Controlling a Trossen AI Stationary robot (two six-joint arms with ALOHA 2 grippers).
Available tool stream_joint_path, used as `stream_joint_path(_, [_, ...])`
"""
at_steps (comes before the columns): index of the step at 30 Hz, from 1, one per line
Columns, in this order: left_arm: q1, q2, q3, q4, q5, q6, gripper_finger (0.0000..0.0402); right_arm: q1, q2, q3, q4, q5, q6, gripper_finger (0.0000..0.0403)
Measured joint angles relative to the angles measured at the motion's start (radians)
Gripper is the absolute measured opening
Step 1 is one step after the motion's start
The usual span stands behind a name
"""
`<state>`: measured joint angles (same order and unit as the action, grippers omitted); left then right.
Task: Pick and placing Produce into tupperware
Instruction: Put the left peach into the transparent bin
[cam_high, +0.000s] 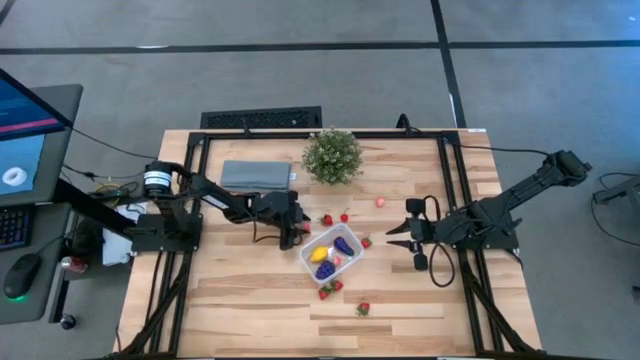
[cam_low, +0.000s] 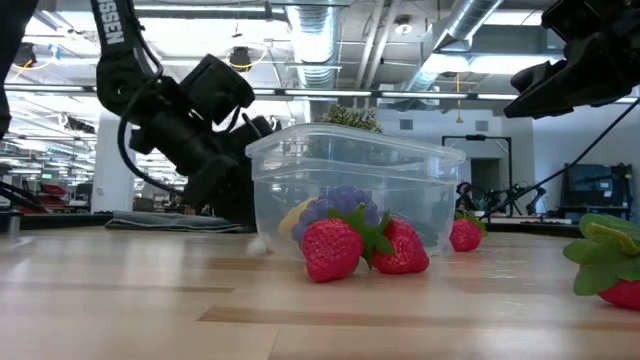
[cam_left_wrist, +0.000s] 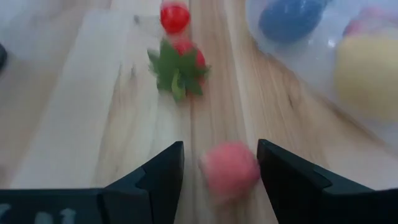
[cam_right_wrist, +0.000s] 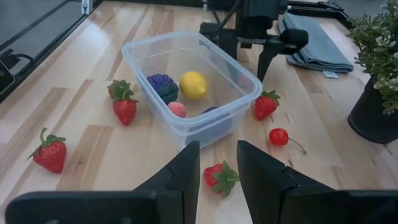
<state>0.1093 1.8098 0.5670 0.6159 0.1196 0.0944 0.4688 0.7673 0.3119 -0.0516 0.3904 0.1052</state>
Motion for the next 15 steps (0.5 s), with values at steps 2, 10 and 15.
stream_joint_path(2, [0.005,0.018,0.010,0.004,0.009,0.001,0.0198,0.003,0.000,0.000,-0.001,0.000,0.002,0.0130])
stream_joint_path(10, [0.020,0.037,0.014,0.014,0.056,0.000,0.0195,0.002,0.000,0.000,-0.002,0.000,-0.002,0.0130])
stream_joint_path(15, [0.020,0.037,0.013,0.011,0.056,0.001,0.0192,0.002,0.000,0.000,-0.002,0.000,-0.008,0.0130])
